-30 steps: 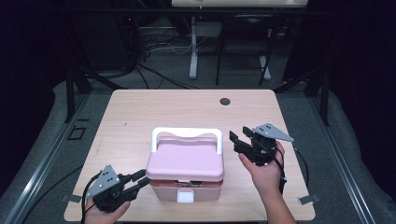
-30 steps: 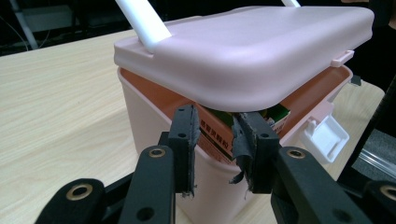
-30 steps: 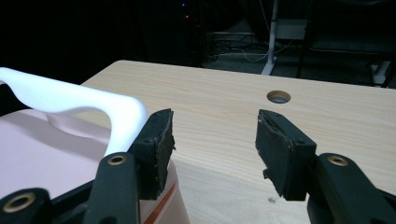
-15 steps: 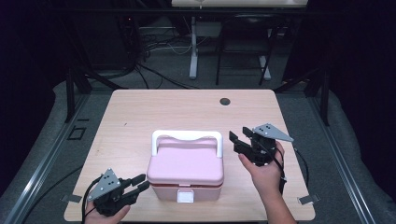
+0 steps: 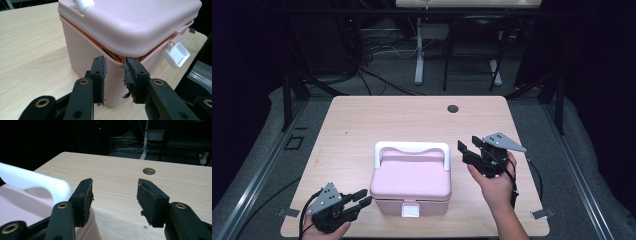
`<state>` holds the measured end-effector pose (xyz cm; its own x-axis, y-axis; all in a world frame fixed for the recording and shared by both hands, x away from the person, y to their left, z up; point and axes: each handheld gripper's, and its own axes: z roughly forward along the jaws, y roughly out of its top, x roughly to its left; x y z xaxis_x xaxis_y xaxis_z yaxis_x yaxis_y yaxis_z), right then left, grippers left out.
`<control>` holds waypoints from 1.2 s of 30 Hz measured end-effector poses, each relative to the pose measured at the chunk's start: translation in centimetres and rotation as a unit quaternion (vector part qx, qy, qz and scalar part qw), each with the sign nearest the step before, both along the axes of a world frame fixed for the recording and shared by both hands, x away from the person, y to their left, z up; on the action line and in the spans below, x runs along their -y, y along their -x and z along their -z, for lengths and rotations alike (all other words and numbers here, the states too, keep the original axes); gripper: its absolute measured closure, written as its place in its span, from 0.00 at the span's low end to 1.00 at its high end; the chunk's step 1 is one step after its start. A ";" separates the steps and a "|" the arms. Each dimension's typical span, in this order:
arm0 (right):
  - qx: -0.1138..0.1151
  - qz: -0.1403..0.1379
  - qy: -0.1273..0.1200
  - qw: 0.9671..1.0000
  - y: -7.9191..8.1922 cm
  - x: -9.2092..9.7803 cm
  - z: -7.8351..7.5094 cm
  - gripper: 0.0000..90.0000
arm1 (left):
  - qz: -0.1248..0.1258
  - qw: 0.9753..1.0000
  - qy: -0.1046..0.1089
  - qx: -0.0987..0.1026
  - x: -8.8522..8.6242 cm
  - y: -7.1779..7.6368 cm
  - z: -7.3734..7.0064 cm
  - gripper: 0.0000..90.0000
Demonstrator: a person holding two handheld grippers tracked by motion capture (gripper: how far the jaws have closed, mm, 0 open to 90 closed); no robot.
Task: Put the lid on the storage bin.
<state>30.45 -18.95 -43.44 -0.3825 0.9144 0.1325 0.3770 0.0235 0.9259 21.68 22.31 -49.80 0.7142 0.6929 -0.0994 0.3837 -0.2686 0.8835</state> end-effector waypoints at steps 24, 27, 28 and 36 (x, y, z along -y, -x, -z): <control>0.003 -0.024 -0.011 1.000 0.4 -0.6 -0.3 0.51 | -0.039 0.999 0.015 0.008 -1.3 -1.3 -0.4 0.71; 0.002 -0.029 -0.013 1.000 0.5 -0.7 -0.3 0.51 | -0.043 0.999 0.016 0.009 -1.2 -1.7 -0.4 0.71; 0.002 -0.029 -0.013 1.000 0.5 -0.7 -0.3 0.51 | -0.043 0.999 0.016 0.009 -1.2 -1.7 -0.4 0.70; -0.007 -0.030 -0.011 0.999 0.2 -0.8 0.1 0.51 | -0.058 0.998 0.018 0.010 -1.4 -3.3 -0.5 0.69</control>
<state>30.25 -18.14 -43.56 -0.4347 0.8867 0.1574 0.3876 0.0265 0.9214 24.96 23.74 -49.26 0.6307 0.7678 -0.1124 0.3928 -0.1910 0.8996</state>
